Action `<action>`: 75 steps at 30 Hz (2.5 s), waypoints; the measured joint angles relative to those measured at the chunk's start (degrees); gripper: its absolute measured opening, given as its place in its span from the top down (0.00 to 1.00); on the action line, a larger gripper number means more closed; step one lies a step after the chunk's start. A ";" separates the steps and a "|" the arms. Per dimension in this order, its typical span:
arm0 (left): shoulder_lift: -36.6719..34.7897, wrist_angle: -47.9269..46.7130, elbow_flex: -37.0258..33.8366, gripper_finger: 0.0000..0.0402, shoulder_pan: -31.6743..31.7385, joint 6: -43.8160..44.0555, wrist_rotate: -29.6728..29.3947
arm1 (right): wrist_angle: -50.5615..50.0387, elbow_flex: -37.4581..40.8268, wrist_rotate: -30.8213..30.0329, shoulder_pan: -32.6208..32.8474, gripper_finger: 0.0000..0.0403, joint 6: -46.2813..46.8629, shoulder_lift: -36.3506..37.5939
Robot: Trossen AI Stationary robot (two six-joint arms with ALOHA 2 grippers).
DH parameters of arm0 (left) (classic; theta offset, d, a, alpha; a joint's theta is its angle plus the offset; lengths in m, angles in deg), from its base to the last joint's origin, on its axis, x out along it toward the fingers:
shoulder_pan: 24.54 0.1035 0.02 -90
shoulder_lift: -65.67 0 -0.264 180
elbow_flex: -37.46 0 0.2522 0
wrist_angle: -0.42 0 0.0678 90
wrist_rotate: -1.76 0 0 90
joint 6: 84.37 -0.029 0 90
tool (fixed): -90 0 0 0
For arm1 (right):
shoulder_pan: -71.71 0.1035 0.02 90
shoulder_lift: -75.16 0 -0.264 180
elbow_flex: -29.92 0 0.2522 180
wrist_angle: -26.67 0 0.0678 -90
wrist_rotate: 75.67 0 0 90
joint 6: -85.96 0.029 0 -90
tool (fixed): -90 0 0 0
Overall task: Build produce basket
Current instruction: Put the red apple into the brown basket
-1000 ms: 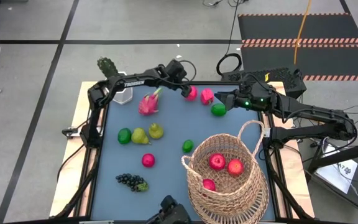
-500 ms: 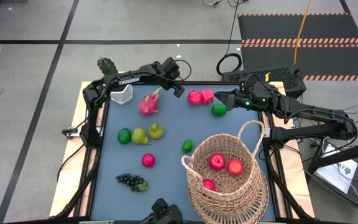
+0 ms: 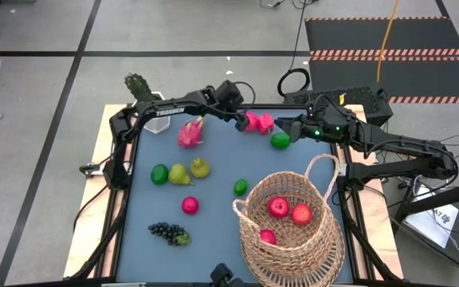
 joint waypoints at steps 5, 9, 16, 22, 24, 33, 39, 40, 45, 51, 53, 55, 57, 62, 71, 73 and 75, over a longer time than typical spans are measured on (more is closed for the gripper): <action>2.60 5.10 0.00 0.01 0.07 4.57 -3.72 | 0.05 0.00 0.12 0.02 0.65 0.97 0.00; 3.85 4.24 0.00 0.01 0.73 6.13 -3.22 | 0.24 0.00 0.56 0.22 0.65 2.11 0.00; 3.90 -2.43 0.00 0.01 0.94 5.47 -3.20 | 0.24 0.00 1.49 1.76 0.65 2.63 0.02; 3.90 -4.14 0.00 0.01 0.99 5.29 -2.79 | 0.22 0.00 1.40 2.54 0.65 2.63 0.01; 3.90 -5.28 0.00 0.01 1.00 5.29 -2.97 | 0.22 0.00 1.40 2.54 0.65 2.63 0.02; 3.90 -9.42 -0.02 0.01 0.96 4.59 -3.73 | 0.22 0.00 1.44 2.54 0.65 2.49 0.02; 3.90 -11.14 -0.02 0.01 0.96 5.96 -3.56 | 0.22 0.00 1.46 2.54 0.65 2.03 0.02; 3.90 -11.46 -0.02 0.01 0.96 6.22 -2.97 | 0.22 0.00 1.46 2.54 0.65 1.97 0.02; 4.30 -12.91 -0.02 0.01 0.96 7.88 -1.08 | 0.22 0.00 1.45 2.54 0.65 1.55 0.02; 4.87 -12.14 -0.09 0.01 0.89 10.63 0.67 | 0.20 0.00 1.46 2.54 0.65 0.70 0.02; 4.97 -11.61 -0.09 0.01 0.85 10.72 0.69 | 0.20 0.00 1.46 2.54 0.65 -0.14 0.02; 5.10 -11.97 -0.09 0.01 0.85 12.42 0.83 | 0.20 0.01 1.49 2.54 0.65 -1.03 0.02; 5.23 -12.40 -0.09 0.01 0.85 14.35 0.87 | 0.20 0.02 1.61 2.51 0.65 -1.81 0.02; 5.22 -11.29 -0.09 0.01 0.40 18.24 -0.23 | 0.21 0.04 4.63 2.51 0.65 -3.87 0.47; 5.87 -8.50 -0.07 0.01 -0.24 22.54 0.01 | 0.18 0.04 7.91 2.51 0.65 -8.49 2.35; 5.91 -8.87 -0.07 0.01 -0.31 22.71 -0.41 | 0.18 0.04 7.91 2.51 0.65 -10.39 2.95; 5.91 -8.26 -0.07 0.02 -0.44 22.72 -1.61 | 0.15 0.04 7.93 2.51 0.65 -12.19 3.62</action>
